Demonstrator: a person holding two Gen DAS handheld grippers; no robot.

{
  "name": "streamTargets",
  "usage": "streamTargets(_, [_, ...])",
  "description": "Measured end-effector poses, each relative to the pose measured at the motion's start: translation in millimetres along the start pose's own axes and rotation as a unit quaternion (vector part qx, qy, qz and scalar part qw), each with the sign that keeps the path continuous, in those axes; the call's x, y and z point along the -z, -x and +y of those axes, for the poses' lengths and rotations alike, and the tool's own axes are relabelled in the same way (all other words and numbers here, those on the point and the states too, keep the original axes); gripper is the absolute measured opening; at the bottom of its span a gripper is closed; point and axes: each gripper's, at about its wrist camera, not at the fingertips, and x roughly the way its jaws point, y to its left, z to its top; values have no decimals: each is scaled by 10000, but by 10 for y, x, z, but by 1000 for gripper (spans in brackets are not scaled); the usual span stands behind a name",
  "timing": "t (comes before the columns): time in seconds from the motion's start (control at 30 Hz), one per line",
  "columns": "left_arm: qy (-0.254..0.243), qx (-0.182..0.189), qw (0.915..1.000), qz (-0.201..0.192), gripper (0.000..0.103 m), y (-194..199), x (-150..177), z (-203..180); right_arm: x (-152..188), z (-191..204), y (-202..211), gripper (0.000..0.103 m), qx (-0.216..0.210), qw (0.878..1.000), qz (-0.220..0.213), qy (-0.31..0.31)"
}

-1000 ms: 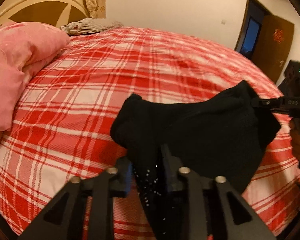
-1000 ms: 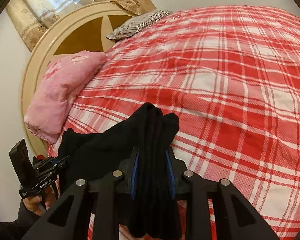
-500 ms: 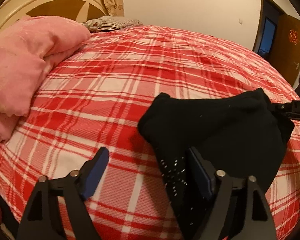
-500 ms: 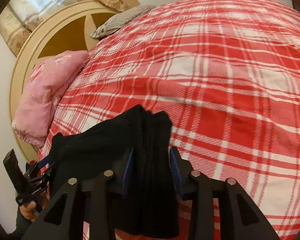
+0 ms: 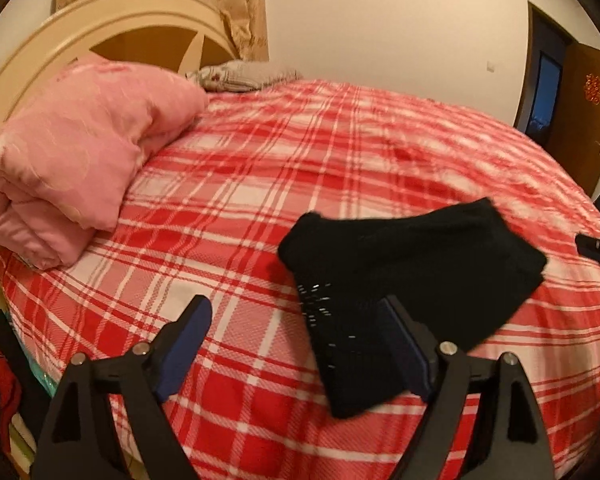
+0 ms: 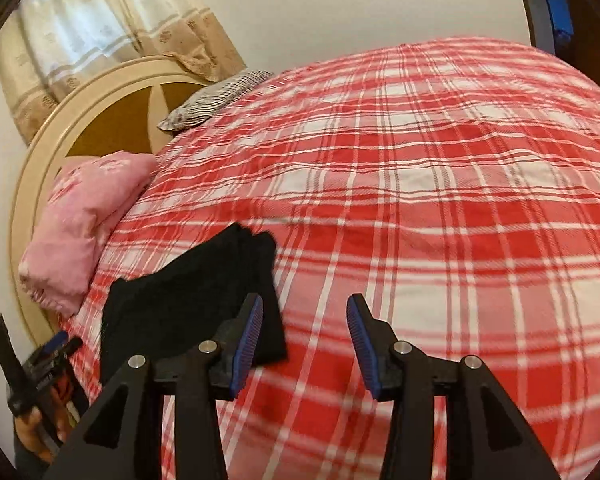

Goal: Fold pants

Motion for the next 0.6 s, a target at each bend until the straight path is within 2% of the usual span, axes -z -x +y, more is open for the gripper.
streamTargets(0.03, [-4, 13, 10000, -81, 88, 73, -6, -27, 50, 34, 79, 46, 13, 10000, -51, 59])
streamTargets(0.1, [4, 20, 9996, -291, 96, 233, -23, -87, 142, 133, 263, 46, 31, 9996, -230, 186])
streamTargets(0.2, [-10, 73, 9985, -534, 96, 424, -47, -164, 236, 271, 555, 48, 79, 9976, -593, 345])
streamTargets(0.27, [-37, 121, 9977, -669, 97, 507, -68, -221, 253, 408, 741, 54, 166, 9946, -849, 570])
streamTargets(0.37, [-98, 80, 9962, -857, 98, 628, -82, -275, 233, 610, 999, 55, 187, 9877, -1280, 874])
streamTargets(0.4, [-106, 57, 9956, -928, 98, 672, -88, -286, 230, 650, 1050, 55, 159, 9860, -1373, 928])
streamTargets(0.47, [-119, 16, 9948, -1016, 99, 735, -96, -308, 239, 743, 1164, 63, 102, 9823, -1560, 1030])
streamTargets(0.6, [-105, 0, 9938, -1110, 101, 802, -112, -332, 280, 864, 1292, 66, 79, 9765, -1779, 1218])
